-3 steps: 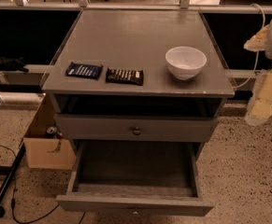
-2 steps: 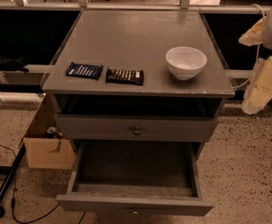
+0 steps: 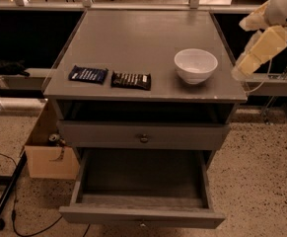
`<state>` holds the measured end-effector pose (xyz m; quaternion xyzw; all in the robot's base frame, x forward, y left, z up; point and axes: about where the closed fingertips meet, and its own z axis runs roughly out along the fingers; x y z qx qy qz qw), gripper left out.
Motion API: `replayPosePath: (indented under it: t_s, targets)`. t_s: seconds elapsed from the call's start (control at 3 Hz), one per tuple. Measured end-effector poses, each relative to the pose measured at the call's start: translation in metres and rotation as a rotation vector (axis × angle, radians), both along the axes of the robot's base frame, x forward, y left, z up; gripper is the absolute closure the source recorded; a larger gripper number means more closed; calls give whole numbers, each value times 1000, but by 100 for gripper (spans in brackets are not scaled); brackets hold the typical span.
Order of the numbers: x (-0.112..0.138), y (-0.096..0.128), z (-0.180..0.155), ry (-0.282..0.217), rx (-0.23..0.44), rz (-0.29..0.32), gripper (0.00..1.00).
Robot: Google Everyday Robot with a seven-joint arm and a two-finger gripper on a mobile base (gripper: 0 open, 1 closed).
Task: Place rxbar chocolate into middle drawer
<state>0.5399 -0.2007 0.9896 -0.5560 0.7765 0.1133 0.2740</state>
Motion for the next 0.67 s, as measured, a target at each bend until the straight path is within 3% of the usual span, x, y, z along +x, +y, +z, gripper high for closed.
replayPosePath:
  t_s: [0.33,0.67]
  targets:
    - [19,13,-5,10,123,8,0]
    - [20,13,-6,11,123,8,0]
